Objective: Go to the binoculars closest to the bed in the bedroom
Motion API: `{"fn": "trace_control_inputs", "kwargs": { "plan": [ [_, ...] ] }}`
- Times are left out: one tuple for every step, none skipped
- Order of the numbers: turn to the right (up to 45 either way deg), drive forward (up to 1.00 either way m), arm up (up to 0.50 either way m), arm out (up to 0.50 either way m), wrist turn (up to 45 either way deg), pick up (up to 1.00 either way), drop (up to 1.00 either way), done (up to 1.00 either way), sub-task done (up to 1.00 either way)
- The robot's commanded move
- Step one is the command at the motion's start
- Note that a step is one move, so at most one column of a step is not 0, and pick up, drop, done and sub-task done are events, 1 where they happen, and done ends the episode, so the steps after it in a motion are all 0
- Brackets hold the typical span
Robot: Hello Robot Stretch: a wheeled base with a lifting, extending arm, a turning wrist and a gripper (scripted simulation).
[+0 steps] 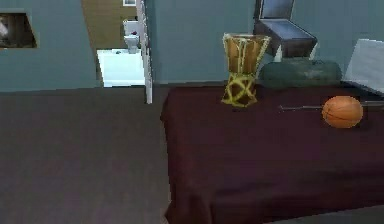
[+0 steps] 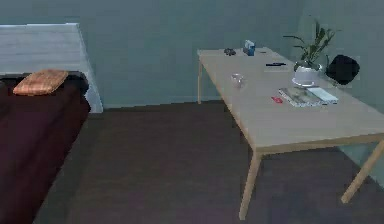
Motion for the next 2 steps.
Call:
{"fn": "trace_control_inputs", "kwargs": {
  "plan": [
    [-45.0,0.0,0.0,0.0,0.0,0.0,0.0,0.0,0.0],
    [-45.0,0.0,0.0,0.0,0.0,0.0,0.0,0.0,0.0]
  ]
}}
